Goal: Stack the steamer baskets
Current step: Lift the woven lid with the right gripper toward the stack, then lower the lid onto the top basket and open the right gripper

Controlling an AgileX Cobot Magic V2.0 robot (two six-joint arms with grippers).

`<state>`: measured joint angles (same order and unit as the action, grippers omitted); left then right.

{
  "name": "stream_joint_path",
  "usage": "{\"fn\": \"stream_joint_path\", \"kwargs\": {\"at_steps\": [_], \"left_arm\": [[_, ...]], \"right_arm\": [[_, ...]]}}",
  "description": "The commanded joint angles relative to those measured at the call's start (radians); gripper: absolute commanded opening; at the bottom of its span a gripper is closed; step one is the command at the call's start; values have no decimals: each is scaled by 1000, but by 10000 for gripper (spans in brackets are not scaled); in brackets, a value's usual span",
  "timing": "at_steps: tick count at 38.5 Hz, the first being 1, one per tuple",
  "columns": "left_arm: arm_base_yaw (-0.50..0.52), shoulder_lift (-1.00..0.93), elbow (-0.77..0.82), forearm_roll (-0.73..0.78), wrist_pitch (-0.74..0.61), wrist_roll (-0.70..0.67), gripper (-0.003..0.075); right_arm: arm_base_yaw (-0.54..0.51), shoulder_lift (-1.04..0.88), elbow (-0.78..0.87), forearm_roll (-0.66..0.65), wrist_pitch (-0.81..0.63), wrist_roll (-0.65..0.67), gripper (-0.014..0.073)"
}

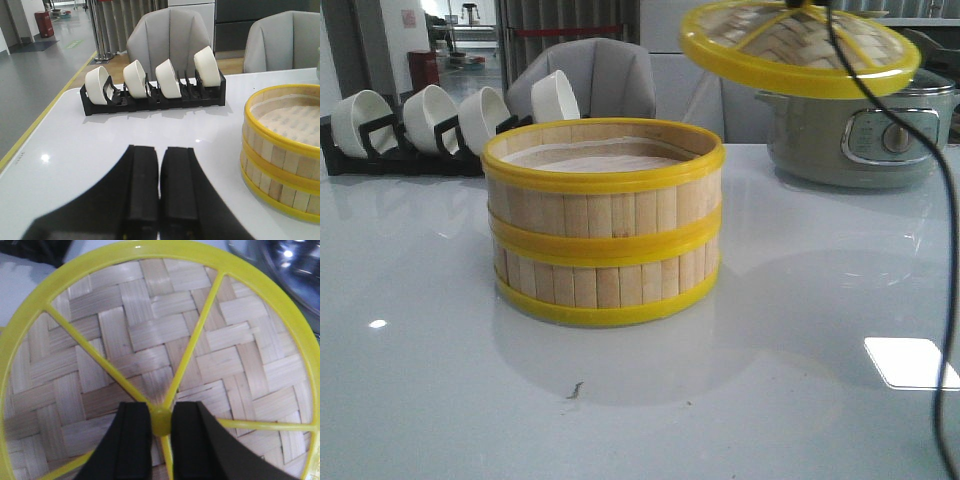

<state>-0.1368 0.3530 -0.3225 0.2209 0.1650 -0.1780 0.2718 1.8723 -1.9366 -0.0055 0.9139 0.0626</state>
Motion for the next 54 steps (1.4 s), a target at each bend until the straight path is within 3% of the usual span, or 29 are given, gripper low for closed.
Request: {"fn": "stream_joint_path", "kwargs": {"at_steps": [1,18,54], "left_arm": [[3,14,-29,1,-91,-6,95],[3,14,-29,1,-91,-6,95],[3,14,-29,1,-91,-6,95]], "right_arm": [[63,-17,-83,19,-22,-3,48],[233,116,-163,38,16,-4,48],[277,175,-163,47,-48,-7,48]]}}
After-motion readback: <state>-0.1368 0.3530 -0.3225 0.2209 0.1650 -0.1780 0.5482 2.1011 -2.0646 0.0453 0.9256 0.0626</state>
